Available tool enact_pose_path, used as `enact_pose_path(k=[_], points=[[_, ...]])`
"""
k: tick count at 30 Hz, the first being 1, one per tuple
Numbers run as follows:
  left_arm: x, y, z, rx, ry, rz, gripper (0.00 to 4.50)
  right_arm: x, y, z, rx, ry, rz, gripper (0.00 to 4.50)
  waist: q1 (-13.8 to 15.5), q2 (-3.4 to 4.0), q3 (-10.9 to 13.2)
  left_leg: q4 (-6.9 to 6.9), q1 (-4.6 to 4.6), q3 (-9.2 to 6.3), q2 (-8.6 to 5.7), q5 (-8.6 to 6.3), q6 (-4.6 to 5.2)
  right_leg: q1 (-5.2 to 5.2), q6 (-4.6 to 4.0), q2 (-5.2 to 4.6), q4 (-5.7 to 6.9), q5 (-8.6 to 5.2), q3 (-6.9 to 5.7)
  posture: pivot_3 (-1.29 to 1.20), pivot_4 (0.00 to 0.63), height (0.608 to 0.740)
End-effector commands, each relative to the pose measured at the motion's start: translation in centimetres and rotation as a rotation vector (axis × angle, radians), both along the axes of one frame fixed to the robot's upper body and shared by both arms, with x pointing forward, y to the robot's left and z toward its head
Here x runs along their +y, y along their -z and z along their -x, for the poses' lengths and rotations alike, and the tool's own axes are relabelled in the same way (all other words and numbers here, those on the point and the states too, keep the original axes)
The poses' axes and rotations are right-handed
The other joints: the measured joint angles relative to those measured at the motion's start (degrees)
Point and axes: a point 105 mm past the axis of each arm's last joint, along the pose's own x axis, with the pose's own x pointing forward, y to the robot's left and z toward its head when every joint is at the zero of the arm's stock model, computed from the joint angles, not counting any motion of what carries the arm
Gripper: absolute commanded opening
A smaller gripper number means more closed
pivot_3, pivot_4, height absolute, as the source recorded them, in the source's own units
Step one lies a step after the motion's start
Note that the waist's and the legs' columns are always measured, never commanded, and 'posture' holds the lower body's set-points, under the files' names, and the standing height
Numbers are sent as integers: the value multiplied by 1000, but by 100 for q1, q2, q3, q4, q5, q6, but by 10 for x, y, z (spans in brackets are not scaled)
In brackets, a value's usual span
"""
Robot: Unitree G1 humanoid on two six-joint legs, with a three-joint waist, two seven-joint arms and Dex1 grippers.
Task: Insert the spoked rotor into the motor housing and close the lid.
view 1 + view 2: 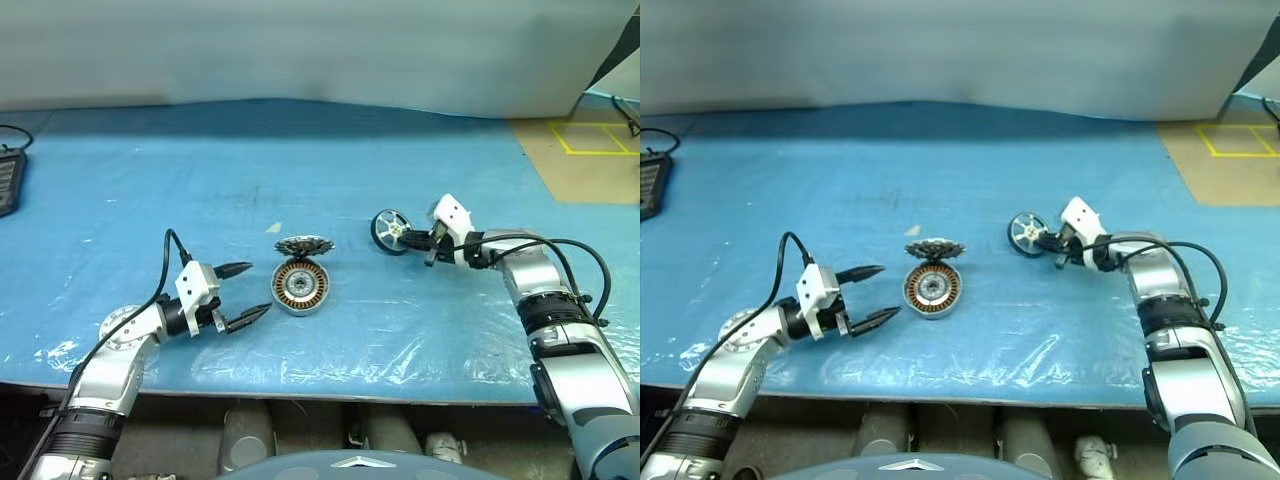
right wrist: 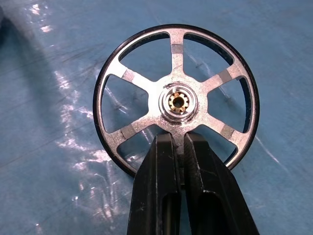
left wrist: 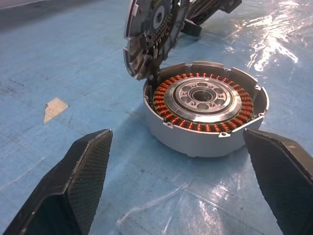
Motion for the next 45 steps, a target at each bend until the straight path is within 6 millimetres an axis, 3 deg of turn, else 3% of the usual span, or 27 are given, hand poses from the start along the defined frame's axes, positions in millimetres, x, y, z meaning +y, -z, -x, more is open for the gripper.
enact_pose_path(k=[1,10,15,26,45], points=[[-1,-7,-1,-33,11,-4,4500,7,-16,10,-38,-81,-71,41,0,0,0,0,0,0,1,0,0,0,0,0,0,0,0,0,150,740],[-2,-6,0,-26,25,-5,4500,34,-27,85,126,-463,-156,41,1,1,1,-3,-8,-1,10,0,2,-6,0,0,-8,0,-1,0,150,740],[-3,-5,0,-23,32,-4,4500,61,-29,102,139,-585,-180,41,-4,1,0,-7,-2,0,27,-1,2,-6,1,3,-7,0,-1,0,150,740],[-5,-4,3,-20,30,-2,4500,106,-25,86,118,-633,-208,41,-2,1,0,-11,-14,0,24,0,-1,-17,1,1,-10,0,-1,0,150,740],[-3,-2,4,-20,2,-2,4500,139,-16,61,67,-605,-207,41,-10,1,0,-10,-25,3,21,6,-12,-32,0,2,-1,0,0,0,150,740]])
